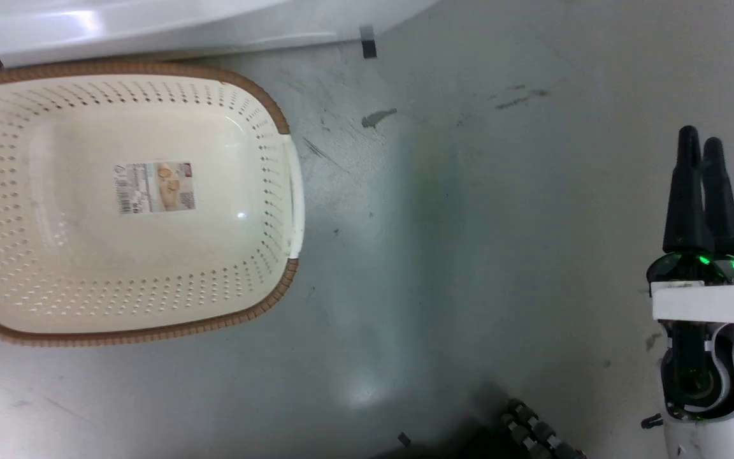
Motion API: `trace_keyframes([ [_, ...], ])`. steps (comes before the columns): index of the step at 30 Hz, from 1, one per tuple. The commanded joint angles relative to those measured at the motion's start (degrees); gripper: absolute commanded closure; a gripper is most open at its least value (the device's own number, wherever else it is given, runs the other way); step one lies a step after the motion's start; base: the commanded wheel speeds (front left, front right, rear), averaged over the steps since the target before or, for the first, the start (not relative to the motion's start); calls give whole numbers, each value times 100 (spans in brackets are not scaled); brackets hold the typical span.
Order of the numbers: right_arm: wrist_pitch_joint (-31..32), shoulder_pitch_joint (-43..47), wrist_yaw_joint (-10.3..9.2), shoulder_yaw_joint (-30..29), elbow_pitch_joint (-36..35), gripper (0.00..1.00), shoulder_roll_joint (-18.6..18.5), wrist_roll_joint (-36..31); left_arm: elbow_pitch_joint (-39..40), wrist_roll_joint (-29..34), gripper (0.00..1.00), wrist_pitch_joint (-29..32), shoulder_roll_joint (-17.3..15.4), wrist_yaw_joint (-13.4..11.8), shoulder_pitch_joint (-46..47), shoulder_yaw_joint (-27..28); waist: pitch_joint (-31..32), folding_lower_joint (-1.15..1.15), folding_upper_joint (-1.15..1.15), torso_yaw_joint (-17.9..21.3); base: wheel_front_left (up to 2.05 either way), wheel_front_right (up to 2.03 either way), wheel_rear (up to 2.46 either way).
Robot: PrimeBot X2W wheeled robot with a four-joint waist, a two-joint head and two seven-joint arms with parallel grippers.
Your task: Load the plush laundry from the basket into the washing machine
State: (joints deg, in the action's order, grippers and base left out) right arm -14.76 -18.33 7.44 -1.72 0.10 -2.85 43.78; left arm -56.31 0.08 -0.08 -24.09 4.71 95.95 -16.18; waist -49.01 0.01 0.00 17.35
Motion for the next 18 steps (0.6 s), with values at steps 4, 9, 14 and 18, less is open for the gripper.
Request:
trace_keyframes([
  [4,-24,-77,5,-123,-11,0,-3,-141,-155,-125,0,-516,55,0,-229,-6,381,-1,0,-172,0,0,0],
  [9,-24,69,5,-259,24,0,-3,-351,-301,-319,0,-1171,173,94,-966,-43,1068,-1,0,-412,0,0,0],
  [14,-24,347,5,-367,34,0,-3,-606,-199,-616,0,-1430,333,156,-1988,9,1897,-1,0,-711,0,0,0],
  [18,-24,641,5,-428,22,0,-3,-844,46,-845,0,-1471,516,233,-2909,-97,2515,-1,0,-1000,0,0,0],
])
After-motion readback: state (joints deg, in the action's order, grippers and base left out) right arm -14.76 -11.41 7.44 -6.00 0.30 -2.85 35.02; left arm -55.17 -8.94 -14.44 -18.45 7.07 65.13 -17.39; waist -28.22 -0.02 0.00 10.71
